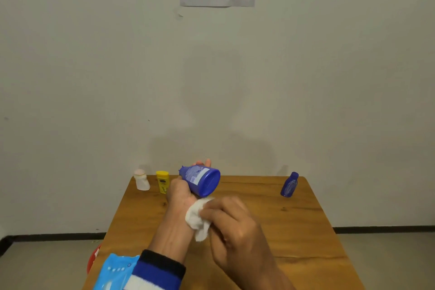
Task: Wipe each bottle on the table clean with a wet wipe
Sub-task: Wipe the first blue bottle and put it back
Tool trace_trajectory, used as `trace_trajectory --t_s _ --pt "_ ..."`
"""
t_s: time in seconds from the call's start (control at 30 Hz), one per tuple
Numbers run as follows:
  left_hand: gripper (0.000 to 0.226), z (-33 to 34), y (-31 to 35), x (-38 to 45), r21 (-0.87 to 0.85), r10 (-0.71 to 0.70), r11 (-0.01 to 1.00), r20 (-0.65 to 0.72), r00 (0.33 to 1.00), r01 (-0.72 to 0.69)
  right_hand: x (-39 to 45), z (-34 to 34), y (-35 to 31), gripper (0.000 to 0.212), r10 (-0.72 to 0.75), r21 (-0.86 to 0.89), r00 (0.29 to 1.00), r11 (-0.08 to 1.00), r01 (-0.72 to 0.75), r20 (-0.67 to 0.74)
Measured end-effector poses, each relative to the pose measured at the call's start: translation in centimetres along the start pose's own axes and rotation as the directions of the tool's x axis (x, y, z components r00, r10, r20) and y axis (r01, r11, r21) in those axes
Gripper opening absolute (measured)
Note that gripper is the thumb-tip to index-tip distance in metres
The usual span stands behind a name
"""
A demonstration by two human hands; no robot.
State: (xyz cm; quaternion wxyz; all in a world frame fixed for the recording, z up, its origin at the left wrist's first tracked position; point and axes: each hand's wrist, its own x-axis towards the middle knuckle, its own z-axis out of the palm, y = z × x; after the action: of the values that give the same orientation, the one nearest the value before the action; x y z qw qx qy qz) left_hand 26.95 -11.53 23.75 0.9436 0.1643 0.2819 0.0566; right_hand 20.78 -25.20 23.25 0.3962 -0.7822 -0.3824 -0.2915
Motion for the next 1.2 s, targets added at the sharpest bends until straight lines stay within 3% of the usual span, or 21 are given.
trace_trajectory --t_s 0.1,0.3,0.4,0.47,0.57,0.63,0.7,0.77,0.83,0.93,1.0,1.07,1.2 --pt "0.028 1.4 0.3 0.0 -0.126 -0.053 0.99 0.027 0.998 0.056 0.1 -1.0 -0.1 0.026 0.07 0.135 0.994 0.989 -0.058 -0.082" --pt "0.034 2.0 -1.4 -0.5 0.025 -0.039 0.999 0.087 0.995 0.037 4.3 -2.9 1.4 0.026 0.059 -0.077 0.981 0.994 -0.075 -0.183" --pt "0.034 2.6 -2.1 -1.3 0.176 0.05 0.983 0.06 0.997 -0.06 3.5 -1.8 0.9 0.022 0.019 -0.111 0.993 0.993 -0.032 -0.12" --pt "0.034 2.7 -1.7 -0.7 0.081 0.011 0.997 0.065 0.998 -0.016 2.3 -1.5 0.2 0.023 0.004 -0.084 0.999 0.996 -0.007 -0.041" --pt "0.031 2.7 -1.2 -0.5 -0.12 -0.064 0.99 0.118 0.991 0.078 2.2 -2.5 0.3 0.013 0.142 0.15 0.987 0.98 -0.13 -0.071" --pt "0.034 2.8 -1.2 -0.5 -0.053 -0.074 0.995 0.119 0.99 0.08 3.3 -3.6 1.0 0.012 0.201 0.165 0.969 0.97 -0.177 -0.141" --pt "0.034 3.0 -1.6 -0.4 0.045 -0.059 0.997 0.11 0.992 0.054 4.3 -4.0 1.6 0.014 0.174 0.048 0.968 0.985 -0.169 -0.178" --pt "0.03 3.2 -1.8 -0.2 0.07 -0.034 0.997 0.109 0.993 0.027 4.1 -3.5 1.6 0.013 0.136 -0.009 0.98 0.99 -0.138 -0.149" --pt "0.028 3.5 -1.5 0.0 -0.032 -0.04 0.999 0.115 0.993 0.044 2.8 -2.8 1.0 0.01 0.087 -0.024 0.995 0.996 -0.089 -0.045" --pt "0.032 4.0 -0.7 0.2 -0.118 -0.007 0.993 0.155 0.988 0.025 1.4 -3.0 0.5 0.017 0.109 0.141 0.993 0.983 -0.116 0.05" --pt "0.036 3.9 -0.4 -0.2 0.039 0.015 0.999 0.23 0.973 -0.024 2.0 -3.9 1.1 0.012 0.184 0.214 0.983 0.961 -0.175 -0.023" --pt "0.041 3.7 -0.7 -1.3 0.263 -0.001 0.96 0.35 0.937 -0.097 3.4 -4.4 1.9 0.013 0.203 0.144 0.977 0.971 -0.192 -0.066" --pt "0.031 3.8 -3.0 -4.0 0.543 -0.01 0.758 0.563 0.827 -0.36 6.0 -4.5 3.0 0.02 0.123 -0.051 0.989 0.991 -0.127 -0.088"
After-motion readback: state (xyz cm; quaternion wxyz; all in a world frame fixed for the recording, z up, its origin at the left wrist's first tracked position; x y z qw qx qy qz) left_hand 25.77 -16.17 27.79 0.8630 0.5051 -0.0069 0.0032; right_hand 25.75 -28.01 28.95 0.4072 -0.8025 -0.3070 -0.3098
